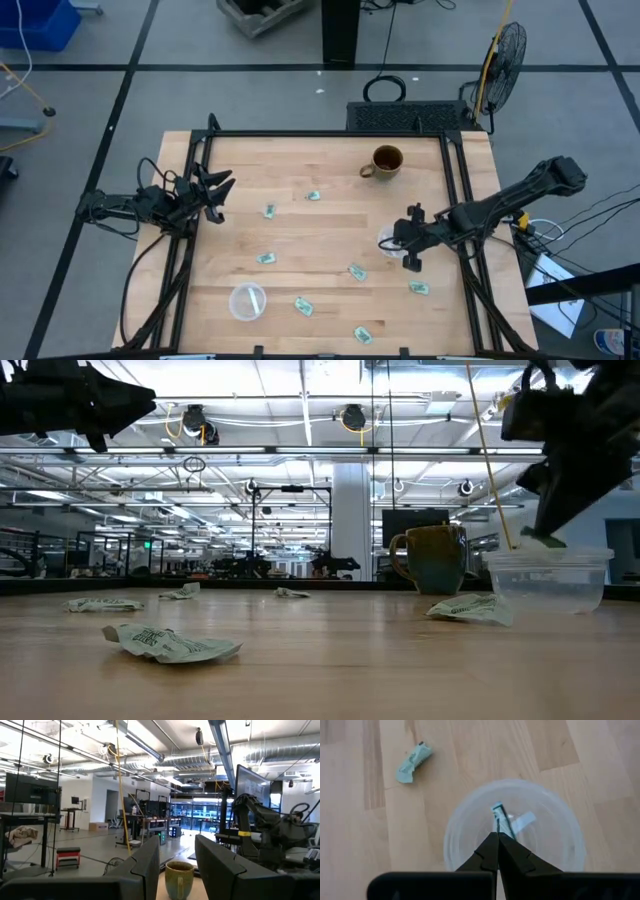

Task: Pick and place Stevia / Truvia into bins
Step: Put the truvia packet into the top transparent container, then put the stevia packet into the bottom transparent container

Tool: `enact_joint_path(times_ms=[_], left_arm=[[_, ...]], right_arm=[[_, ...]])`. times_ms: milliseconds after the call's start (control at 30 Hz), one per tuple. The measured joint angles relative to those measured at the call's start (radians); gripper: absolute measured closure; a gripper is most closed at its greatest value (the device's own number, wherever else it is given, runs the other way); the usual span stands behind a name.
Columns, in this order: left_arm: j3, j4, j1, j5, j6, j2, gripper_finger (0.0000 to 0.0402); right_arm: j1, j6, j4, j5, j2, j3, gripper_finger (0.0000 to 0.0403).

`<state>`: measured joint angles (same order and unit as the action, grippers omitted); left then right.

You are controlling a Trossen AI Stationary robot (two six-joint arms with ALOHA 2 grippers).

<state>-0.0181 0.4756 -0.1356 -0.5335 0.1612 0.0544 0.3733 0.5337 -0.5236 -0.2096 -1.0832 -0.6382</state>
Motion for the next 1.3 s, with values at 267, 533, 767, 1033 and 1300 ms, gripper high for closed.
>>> enact_joint_path(times_ms=[267, 533, 767, 1033, 1300], left_arm=[[0.000, 0.008, 0.000, -0.005, 0.005, 0.000, 0.0273], [0.000, -0.012, 0.000, -0.025, -0.015, 0.000, 0.0273], [0.000, -0.164, 0.000, -0.101, -0.108, 0.000, 0.0273], [0.000, -0.424, 0.021, -0.028, -0.332, 0.020, 0.0273], [-0.104, -0.605, 0.041, 0.092, -0.504, 0.259, 0.0273]], right_arm=[[0.000, 0.000, 0.011, -0.001, 0.000, 0.013, 0.0395], [-0.001, -0.012, 0.012, -0.046, 0.000, 0.013, 0.0350], [-0.001, -0.129, 0.151, -0.206, 0.000, 0.014, 0.0333], [-0.017, -0.369, 0.340, -0.342, 0.000, 0.014, 0.0332], [-0.134, -0.462, 0.381, -0.329, 0.000, 0.014, 0.0332]])
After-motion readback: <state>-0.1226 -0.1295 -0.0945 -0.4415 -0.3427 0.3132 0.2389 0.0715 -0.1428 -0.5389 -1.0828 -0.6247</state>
